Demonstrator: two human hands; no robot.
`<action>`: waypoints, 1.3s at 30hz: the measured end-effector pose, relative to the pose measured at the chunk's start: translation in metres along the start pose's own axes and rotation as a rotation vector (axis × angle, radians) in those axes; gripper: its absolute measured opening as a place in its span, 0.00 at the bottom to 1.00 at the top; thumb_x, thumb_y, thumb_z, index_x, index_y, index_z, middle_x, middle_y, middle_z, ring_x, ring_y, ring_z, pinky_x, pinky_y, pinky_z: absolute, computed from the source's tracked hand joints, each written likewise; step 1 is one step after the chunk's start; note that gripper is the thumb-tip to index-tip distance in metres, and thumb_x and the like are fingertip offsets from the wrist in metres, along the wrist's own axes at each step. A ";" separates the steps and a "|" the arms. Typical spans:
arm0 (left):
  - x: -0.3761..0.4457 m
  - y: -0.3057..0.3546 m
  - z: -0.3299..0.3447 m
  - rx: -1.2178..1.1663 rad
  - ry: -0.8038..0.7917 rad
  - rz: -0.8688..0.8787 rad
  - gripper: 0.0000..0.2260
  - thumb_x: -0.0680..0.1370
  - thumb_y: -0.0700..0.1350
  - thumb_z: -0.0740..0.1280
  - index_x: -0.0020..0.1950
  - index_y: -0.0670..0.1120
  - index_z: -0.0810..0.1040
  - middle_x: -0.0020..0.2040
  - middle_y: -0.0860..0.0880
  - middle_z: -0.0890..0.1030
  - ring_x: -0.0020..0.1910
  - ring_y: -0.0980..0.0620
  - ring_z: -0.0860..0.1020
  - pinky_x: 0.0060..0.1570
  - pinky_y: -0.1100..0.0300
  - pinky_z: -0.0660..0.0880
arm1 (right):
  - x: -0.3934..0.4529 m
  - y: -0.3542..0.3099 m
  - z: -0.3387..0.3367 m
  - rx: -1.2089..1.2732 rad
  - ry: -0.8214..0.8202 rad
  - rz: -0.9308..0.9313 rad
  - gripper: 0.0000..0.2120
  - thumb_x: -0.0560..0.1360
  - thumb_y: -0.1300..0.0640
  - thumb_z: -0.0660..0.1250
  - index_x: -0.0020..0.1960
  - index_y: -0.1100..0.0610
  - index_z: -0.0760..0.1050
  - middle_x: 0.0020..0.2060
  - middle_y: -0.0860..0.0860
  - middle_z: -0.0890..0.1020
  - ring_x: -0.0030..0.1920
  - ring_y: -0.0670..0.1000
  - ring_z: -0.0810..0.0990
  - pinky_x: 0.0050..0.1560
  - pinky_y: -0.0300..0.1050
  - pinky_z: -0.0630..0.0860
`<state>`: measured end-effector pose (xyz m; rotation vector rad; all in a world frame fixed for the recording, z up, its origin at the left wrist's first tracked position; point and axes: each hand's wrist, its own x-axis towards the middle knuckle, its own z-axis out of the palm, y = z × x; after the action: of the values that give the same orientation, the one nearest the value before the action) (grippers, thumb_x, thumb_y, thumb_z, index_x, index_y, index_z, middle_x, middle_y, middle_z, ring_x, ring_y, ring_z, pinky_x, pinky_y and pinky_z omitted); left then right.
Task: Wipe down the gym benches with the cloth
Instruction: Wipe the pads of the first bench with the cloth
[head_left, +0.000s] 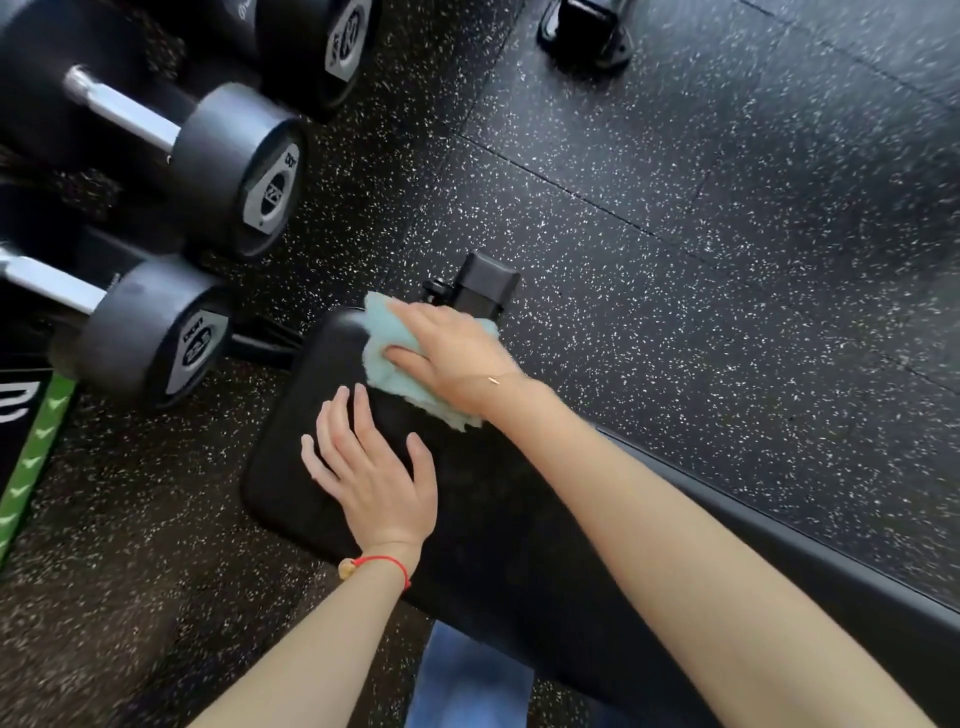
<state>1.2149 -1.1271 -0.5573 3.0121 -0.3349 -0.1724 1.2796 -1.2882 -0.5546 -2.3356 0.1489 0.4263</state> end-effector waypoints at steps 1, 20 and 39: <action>0.000 0.001 0.000 -0.011 0.008 0.004 0.30 0.77 0.50 0.59 0.77 0.40 0.59 0.76 0.41 0.61 0.76 0.41 0.58 0.74 0.38 0.52 | -0.028 0.016 -0.004 0.025 0.001 0.033 0.25 0.79 0.44 0.58 0.73 0.53 0.63 0.65 0.52 0.74 0.62 0.56 0.72 0.62 0.49 0.65; -0.058 0.047 0.006 -0.069 -0.059 0.056 0.30 0.80 0.49 0.55 0.80 0.43 0.51 0.80 0.42 0.50 0.79 0.42 0.46 0.76 0.38 0.44 | -0.174 0.087 -0.012 -0.016 0.083 0.149 0.26 0.79 0.41 0.57 0.72 0.51 0.61 0.58 0.53 0.77 0.54 0.57 0.75 0.55 0.53 0.70; -0.268 0.244 0.051 -0.022 -0.228 0.451 0.31 0.80 0.51 0.54 0.79 0.39 0.52 0.80 0.40 0.51 0.79 0.41 0.47 0.75 0.35 0.47 | -0.557 0.290 -0.042 0.048 0.253 0.480 0.28 0.74 0.35 0.56 0.66 0.50 0.71 0.56 0.48 0.79 0.57 0.52 0.75 0.61 0.51 0.69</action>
<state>0.8966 -1.3088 -0.5524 2.8040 -1.0071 -0.4719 0.7010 -1.5356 -0.5248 -2.2869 0.8423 0.3480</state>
